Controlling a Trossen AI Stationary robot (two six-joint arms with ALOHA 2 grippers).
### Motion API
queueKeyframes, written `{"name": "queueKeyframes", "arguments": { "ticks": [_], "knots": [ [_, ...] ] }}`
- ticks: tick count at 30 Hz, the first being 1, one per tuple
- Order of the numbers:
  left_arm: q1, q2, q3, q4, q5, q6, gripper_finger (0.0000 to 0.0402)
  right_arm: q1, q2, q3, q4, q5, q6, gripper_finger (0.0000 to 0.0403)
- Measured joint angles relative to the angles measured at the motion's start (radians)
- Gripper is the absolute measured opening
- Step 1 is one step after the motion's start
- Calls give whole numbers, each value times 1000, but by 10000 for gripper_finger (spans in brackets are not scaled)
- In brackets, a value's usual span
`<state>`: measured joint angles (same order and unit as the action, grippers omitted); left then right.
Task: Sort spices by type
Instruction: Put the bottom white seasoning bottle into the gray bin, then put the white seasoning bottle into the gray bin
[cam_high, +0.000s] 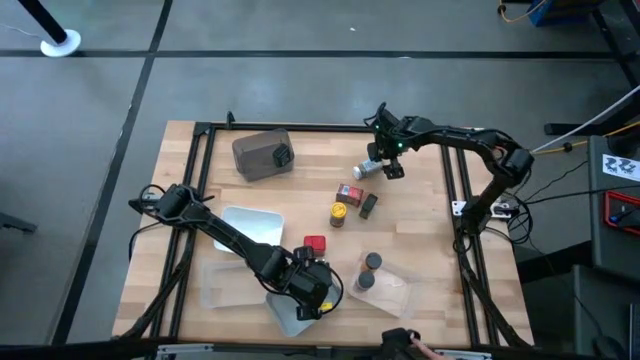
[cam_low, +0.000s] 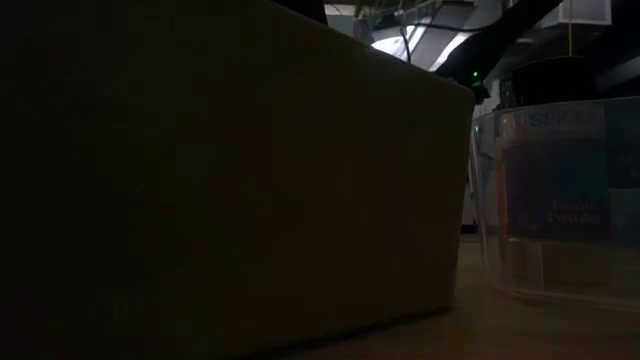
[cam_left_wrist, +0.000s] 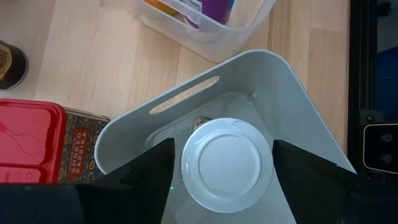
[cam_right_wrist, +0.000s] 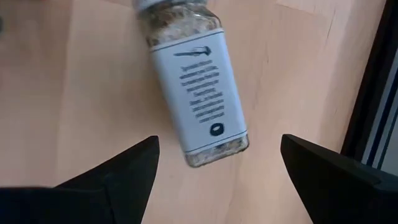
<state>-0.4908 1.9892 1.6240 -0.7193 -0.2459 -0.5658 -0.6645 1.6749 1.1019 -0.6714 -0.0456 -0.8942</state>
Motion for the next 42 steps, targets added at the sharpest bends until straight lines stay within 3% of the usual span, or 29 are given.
{"name": "queueKeyframes", "arguments": {
  "ticks": [14,26,30,36,42],
  "knots": [
    [0,-1,0,0,0,-2,253,3,120,0,67,-27,-26,335],
    [0,-1,1,-2,13,-20,253,3,160,2,58,-29,91,332],
    [0,-1,18,-5,19,-35,253,4,160,2,35,-30,91,300],
    [0,-1,47,-22,33,-30,253,4,161,2,16,-34,90,206],
    [0,-2,68,-57,35,-38,253,4,160,2,3,-29,142,201]
  ]
}}
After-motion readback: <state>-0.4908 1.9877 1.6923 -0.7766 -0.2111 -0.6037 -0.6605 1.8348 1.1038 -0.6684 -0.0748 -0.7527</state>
